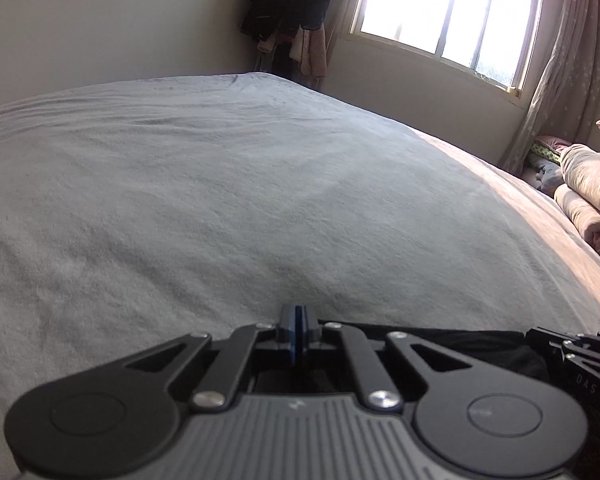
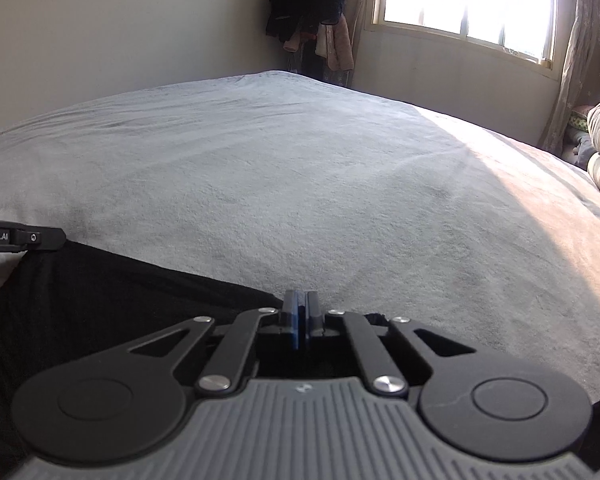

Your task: Fold clothes

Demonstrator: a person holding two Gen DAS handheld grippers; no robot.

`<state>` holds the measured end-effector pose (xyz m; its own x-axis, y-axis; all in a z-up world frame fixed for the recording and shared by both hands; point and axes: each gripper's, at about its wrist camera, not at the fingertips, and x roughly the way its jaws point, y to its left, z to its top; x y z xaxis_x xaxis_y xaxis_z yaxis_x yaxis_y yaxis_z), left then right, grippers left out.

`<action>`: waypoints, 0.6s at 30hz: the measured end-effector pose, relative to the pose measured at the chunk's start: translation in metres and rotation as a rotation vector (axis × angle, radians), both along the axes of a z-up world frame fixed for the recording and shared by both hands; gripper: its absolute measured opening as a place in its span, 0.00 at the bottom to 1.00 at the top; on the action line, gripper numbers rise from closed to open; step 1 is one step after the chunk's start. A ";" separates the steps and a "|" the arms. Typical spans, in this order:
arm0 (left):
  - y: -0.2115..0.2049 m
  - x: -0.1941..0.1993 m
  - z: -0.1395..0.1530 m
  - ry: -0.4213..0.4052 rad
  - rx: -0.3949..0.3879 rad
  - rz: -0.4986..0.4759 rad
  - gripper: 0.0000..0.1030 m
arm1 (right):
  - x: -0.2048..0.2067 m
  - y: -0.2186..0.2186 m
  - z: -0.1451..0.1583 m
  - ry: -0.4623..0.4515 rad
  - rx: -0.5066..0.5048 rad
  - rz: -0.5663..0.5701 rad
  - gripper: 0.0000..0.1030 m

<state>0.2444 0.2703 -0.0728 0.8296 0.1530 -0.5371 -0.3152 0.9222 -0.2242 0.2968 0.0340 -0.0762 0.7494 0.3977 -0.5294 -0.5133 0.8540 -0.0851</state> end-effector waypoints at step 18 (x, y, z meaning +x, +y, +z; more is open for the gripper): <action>0.004 -0.033 0.031 0.120 -0.052 -0.236 0.28 | -0.024 0.009 0.022 0.206 0.175 0.329 0.34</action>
<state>0.2118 0.2744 -0.0419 0.7688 -0.0672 -0.6360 -0.1206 0.9614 -0.2474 0.2732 0.0434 -0.0541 0.4528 0.6952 -0.5583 -0.7521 0.6341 0.1796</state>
